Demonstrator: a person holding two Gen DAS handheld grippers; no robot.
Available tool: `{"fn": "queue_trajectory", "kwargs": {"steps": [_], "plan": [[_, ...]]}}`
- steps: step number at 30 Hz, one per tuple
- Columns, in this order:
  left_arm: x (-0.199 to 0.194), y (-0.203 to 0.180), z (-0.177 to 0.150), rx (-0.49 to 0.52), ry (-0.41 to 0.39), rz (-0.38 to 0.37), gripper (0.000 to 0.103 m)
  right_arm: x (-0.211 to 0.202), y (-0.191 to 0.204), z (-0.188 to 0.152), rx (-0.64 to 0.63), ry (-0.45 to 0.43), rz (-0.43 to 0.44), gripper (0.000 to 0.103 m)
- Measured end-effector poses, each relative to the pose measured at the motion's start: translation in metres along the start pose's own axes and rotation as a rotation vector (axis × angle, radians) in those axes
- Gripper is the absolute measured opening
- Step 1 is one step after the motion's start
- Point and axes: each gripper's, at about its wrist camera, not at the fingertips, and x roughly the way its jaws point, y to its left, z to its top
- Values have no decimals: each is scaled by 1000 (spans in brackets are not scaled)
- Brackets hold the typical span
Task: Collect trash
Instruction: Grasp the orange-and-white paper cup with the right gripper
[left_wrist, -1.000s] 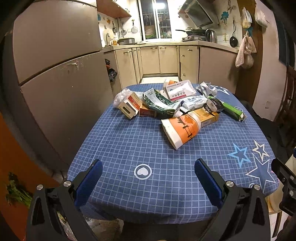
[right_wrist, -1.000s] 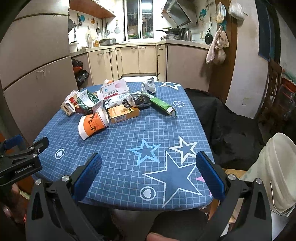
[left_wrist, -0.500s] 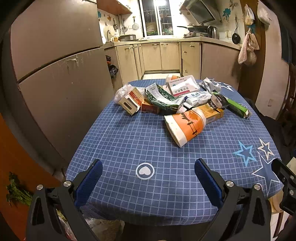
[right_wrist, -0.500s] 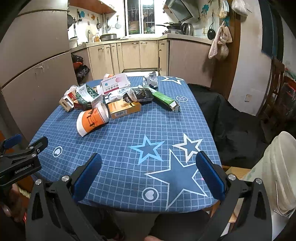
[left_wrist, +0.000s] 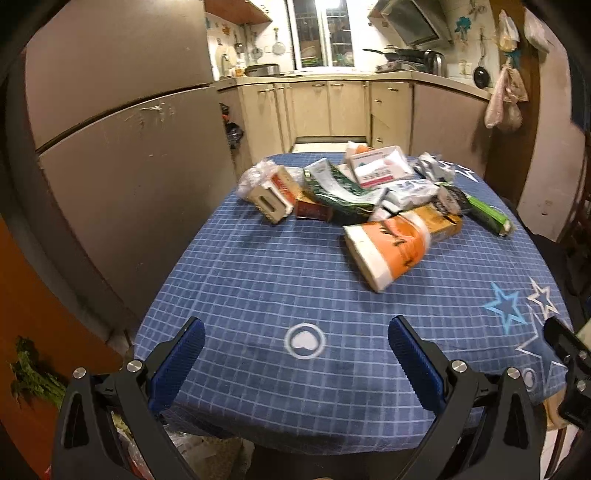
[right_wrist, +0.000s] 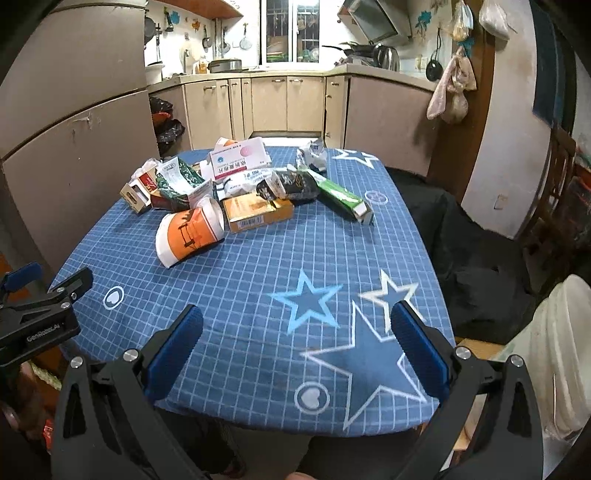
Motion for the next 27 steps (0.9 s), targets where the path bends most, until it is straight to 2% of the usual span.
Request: {"fn": "queue_trajectory", "kwargs": {"steps": [4,7,11,15,19,21,24,27], "plan": [[6,21,1,-61,-12,44,100,12,7,13,-26,-31,12,98],[12,39,0,-102,-8,76,100,29,19,25,-47,-32,62,98],[25,62,-3,-143,18,123,100,55,55,41,-122,-26,147,98],[33,79,-4,-183,36,140,100,87,88,55,-211,-6,181,98],[37,89,-6,-196,35,144,100,106,111,65,-392,35,134,98],[45,93,-8,-215,54,141,100,104,116,70,-407,16,114,98],[54,92,-9,-232,83,121,100,99,125,69,-383,16,131,98],[57,90,-9,-221,77,113,100,107,149,52,-464,13,35,98]]}}
